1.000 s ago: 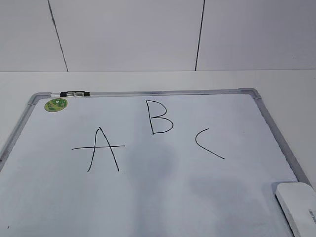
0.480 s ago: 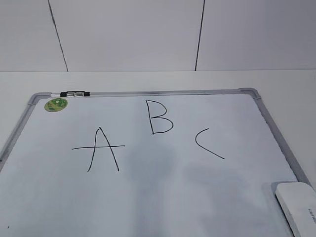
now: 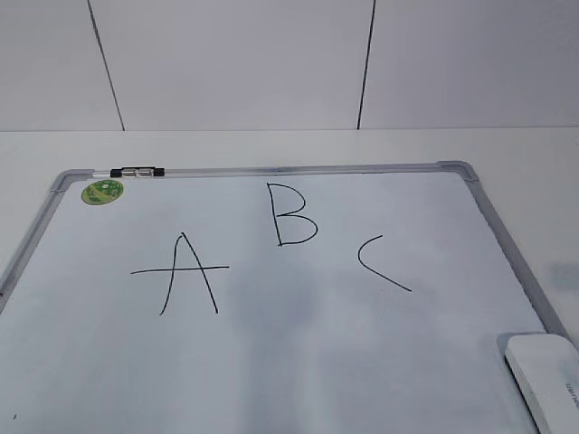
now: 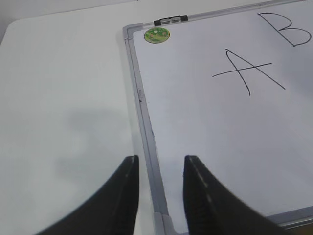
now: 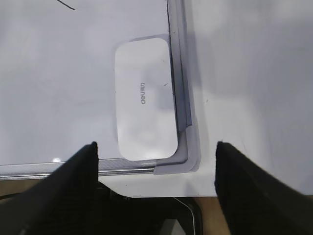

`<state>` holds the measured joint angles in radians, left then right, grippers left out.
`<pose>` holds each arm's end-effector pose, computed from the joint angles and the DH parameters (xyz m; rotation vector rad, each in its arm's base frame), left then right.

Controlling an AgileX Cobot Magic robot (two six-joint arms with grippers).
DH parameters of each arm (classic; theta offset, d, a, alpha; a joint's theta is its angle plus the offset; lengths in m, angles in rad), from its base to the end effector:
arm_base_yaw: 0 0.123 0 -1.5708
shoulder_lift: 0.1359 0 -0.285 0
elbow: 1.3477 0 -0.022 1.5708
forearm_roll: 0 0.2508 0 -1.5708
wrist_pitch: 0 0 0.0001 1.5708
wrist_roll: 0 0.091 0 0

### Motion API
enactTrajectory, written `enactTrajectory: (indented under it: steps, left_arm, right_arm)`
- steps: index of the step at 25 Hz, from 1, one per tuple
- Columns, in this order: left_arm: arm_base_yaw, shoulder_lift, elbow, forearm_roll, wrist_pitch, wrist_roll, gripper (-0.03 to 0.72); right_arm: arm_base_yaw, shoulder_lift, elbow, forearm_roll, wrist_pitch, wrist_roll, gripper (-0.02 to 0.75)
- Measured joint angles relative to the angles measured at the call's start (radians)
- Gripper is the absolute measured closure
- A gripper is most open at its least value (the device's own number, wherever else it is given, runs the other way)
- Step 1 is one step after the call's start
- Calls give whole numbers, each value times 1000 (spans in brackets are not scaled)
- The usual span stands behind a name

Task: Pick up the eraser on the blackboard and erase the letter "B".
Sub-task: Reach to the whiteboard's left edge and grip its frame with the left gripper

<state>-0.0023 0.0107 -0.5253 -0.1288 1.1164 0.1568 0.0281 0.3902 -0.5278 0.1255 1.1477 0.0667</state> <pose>-0.0089 -0.0105 0.2804 0.1766 2.0714 -0.0607 0.0475 0.0117 0.2715 0.0645 2.4928 0.2039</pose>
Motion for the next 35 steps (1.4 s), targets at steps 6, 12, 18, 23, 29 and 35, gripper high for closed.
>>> enactTrajectory:
  steps: [6,12,18,23,29,35]
  left_arm:
    - [0,119,-30,0,0,-17,450]
    - [0,429,-147,0,0,-31,450]
    - [0,768,-285,-2,0,-43,450]
    - [0,1046,-389,0,-8,-45,450]
    - [0,1302,-491,26,-36,-45,450]
    - [0,1500,-565,40,-62,-45,450]
  right_arm:
    - [0,131,-62,2,26,2,150]
    - [0,245,-112,4,41,2,150]
    - [0,313,-123,4,60,2,150]
    - [0,378,-123,6,70,2,150]
    - [0,414,-123,6,75,2,150]
    - [0,415,-123,14,77,2,150]
